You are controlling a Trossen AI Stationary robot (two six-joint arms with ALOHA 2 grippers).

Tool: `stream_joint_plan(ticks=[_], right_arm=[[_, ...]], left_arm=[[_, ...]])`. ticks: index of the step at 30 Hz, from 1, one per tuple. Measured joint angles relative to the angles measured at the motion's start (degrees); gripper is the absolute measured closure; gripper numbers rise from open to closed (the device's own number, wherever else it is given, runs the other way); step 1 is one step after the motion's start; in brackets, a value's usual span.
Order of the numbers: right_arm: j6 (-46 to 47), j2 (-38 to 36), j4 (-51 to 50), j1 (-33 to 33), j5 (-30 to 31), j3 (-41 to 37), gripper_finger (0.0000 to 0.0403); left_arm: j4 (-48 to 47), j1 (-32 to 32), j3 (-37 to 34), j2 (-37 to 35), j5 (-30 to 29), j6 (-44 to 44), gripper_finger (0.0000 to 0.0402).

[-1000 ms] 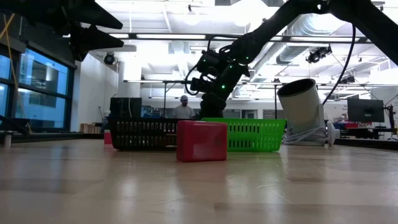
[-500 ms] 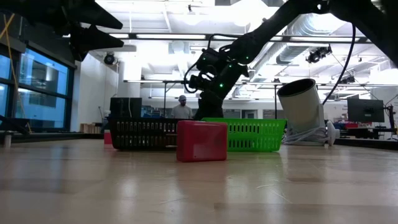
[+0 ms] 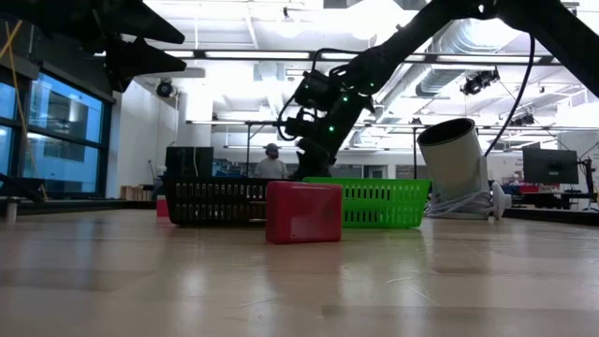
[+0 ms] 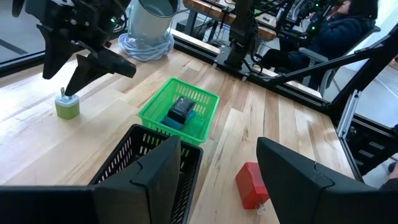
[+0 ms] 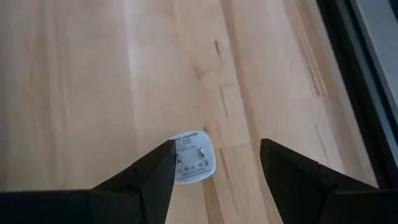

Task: Pick & Place Office items
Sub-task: Put the green charger adapter into the black bin

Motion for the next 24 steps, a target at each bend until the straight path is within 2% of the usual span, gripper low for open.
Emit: stream_joint_plan(ticks=[7, 12, 19, 24], right_arm=[[2.5, -0.7, -0.6, 1.4, 1.2, 1.9, 0.0182], [5.8, -0.7, -3.0, 2.5, 5.6, 4.3, 0.0182], [19.6, -0.7, -4.4, 3.0, 6.1, 4.7, 0.0182], [28.2, -0.7, -5.2, 3.8, 9.4, 4.7, 0.0182]], left_arm=[[0.0, 0.0, 0.0, 0.0, 0.0, 0.0, 0.0198], [0.2, 0.0, 0.0, 0.0, 0.0, 0.0, 0.0198], [0.2, 0.0, 0.0, 0.0, 0.0, 0.0, 0.0198], [0.2, 0.0, 0.0, 0.0, 0.0, 0.0, 0.0198]])
